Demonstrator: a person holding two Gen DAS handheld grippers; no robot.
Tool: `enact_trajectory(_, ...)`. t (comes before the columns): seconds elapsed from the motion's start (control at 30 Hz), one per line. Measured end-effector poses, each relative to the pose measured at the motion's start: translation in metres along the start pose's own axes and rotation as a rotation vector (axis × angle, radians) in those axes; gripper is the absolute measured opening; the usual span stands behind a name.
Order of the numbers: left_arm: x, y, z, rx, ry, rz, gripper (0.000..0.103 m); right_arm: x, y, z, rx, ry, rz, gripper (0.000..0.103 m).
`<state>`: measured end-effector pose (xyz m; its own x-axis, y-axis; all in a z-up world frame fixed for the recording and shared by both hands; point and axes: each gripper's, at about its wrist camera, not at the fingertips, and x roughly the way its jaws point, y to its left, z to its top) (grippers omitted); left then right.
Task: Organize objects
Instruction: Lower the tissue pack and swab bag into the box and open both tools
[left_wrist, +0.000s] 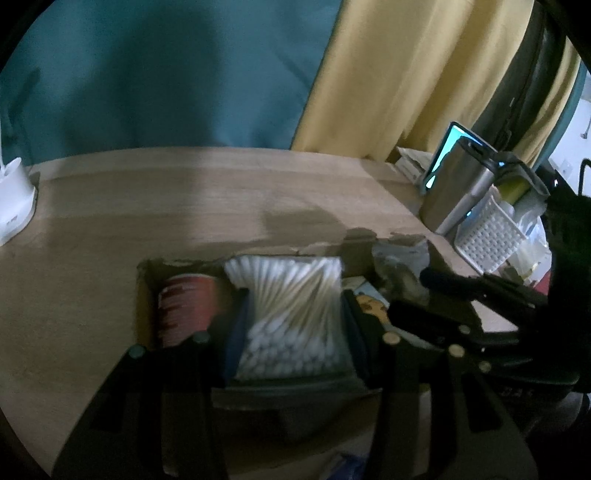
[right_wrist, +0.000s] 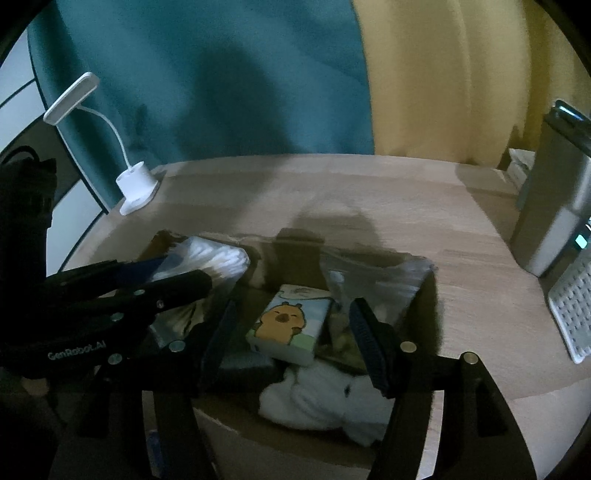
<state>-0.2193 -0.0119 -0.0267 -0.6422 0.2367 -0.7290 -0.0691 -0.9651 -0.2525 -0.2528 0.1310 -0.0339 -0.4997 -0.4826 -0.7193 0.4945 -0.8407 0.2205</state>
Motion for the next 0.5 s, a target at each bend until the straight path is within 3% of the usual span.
enact_trajectory(0.07,-0.002,0.0,0.001,0.001,-0.004,-0.002,0.057,-0.003,-0.002,-0.001,0.012,-0.005,-0.007,0.068)
enact_trajectory(0.5,-0.023,-0.004,-0.003,-0.001,-0.033,0.008,0.058,-0.021,-0.007,-0.007,0.035,-0.04,-0.024,0.068)
